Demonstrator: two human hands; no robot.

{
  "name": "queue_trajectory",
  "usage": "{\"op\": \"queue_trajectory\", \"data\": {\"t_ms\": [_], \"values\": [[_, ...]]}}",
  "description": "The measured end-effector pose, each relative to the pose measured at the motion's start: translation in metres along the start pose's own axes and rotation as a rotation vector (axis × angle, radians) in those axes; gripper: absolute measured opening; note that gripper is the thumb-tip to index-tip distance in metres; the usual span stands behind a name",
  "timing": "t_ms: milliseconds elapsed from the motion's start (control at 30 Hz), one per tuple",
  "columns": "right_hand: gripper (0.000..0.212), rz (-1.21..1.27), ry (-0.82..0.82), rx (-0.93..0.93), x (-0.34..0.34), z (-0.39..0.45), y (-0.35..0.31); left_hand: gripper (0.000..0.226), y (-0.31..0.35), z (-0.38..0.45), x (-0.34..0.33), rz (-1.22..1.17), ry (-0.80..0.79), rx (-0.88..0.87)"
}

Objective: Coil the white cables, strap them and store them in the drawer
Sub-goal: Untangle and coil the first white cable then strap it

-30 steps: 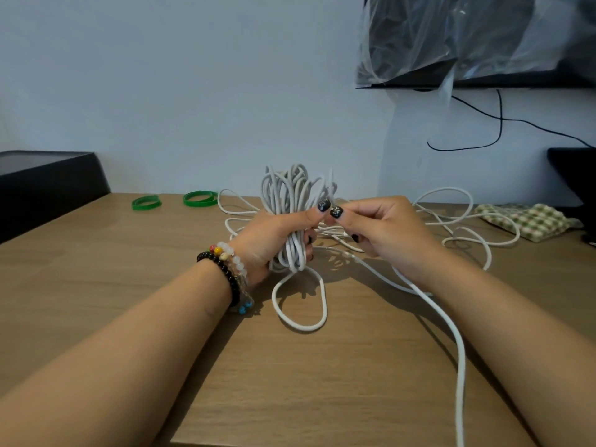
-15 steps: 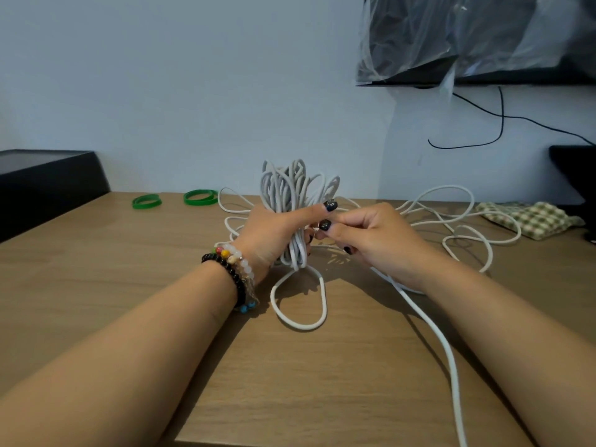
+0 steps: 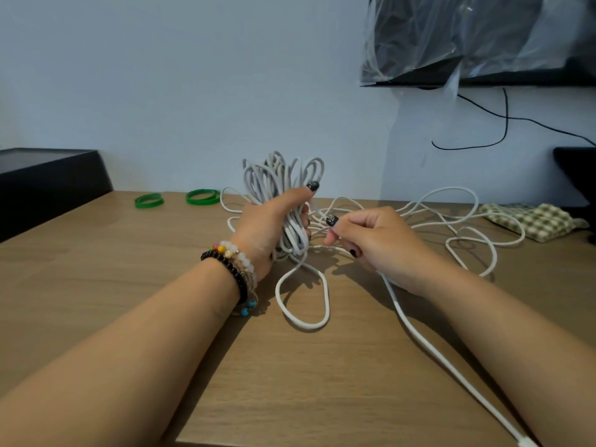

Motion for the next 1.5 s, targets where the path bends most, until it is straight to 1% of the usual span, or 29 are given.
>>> {"op": "queue_trajectory", "data": {"t_ms": [100, 233, 333, 367, 433, 467, 567, 633, 767, 800, 867, 967, 1033, 1100, 1167, 1233, 1300, 1400, 1500], "values": [[0.031, -0.059, 0.023, 0.013, -0.002, 0.000, 0.002, 0.015, 0.000, -0.003, -0.005, 0.069, -0.033, -0.047], [0.031, -0.090, 0.030, 0.018, -0.004, -0.001, 0.001, 0.013, 0.002, -0.005, -0.005, 0.149, -0.019, -0.079], [0.029, -0.090, 0.003, 0.032, -0.006, -0.003, -0.001, 0.010, 0.003, -0.004, -0.003, 0.170, 0.002, -0.121], [0.029, -0.086, -0.014, 0.039, -0.007, -0.004, -0.002, 0.012, 0.004, -0.003, -0.002, 0.170, 0.012, -0.134], [0.028, -0.071, -0.036, 0.044, -0.009, -0.005, -0.003, 0.022, 0.003, -0.002, -0.001, 0.150, 0.025, -0.132], [0.029, -0.062, -0.040, 0.043, -0.009, -0.005, -0.004, 0.024, 0.002, -0.001, -0.001, 0.113, 0.015, -0.110], [0.032, -0.024, -0.034, 0.040, -0.008, -0.002, -0.004, 0.022, 0.000, -0.005, -0.010, -0.097, -0.085, -0.009], [0.036, 0.001, -0.043, 0.032, -0.006, -0.001, -0.003, 0.035, 0.002, -0.007, -0.016, -0.225, -0.139, 0.038], [0.042, 0.059, -0.098, -0.017, -0.007, 0.001, 0.001, 0.030, 0.017, -0.005, -0.018, -0.440, -0.174, 0.018], [0.043, 0.076, -0.105, -0.027, -0.008, 0.002, 0.002, 0.029, 0.020, -0.006, -0.018, -0.472, -0.170, 0.017], [0.043, 0.084, -0.113, -0.036, -0.009, 0.002, 0.002, 0.021, 0.022, -0.008, -0.019, -0.513, -0.177, 0.022], [0.039, 0.028, -0.116, -0.030, -0.010, 0.002, 0.003, 0.029, 0.024, -0.011, -0.021, -0.545, -0.241, 0.018], [0.035, 0.019, -0.095, -0.033, -0.007, 0.003, 0.003, 0.026, 0.026, -0.009, -0.019, -0.615, -0.251, -0.008], [0.030, 0.052, -0.049, -0.051, -0.002, 0.004, 0.004, 0.022, 0.031, -0.006, -0.015, -0.693, -0.231, -0.039], [0.026, 0.051, 0.007, -0.056, 0.003, 0.005, 0.005, 0.023, 0.034, 0.000, -0.007, -0.733, -0.163, -0.063], [0.026, -0.034, 0.059, -0.028, 0.004, 0.005, 0.005, 0.025, 0.035, 0.003, -0.001, -0.726, -0.063, -0.073], [0.027, -0.178, 0.084, 0.006, 0.001, 0.004, 0.003, 0.029, 0.034, 0.004, 0.002, -0.692, 0.009, -0.076], [0.028, -0.338, 0.046, 0.045, -0.007, 0.001, 0.000, 0.034, 0.030, 0.006, 0.003, -0.653, 0.065, -0.083], [0.033, -0.480, -0.048, 0.142, -0.021, -0.009, -0.007, 0.027, 0.029, 0.010, 0.008, -0.552, 0.099, -0.117]]}}
Point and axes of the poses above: each hand's wrist, its own z-axis towards the middle knuckle, its own x-axis out of the back of the hand, y = z × x, the point moved 5 cm from there along z, towards the middle knuckle, and after that the axes turned 10 degrees about -x, right-handed, at the moved point
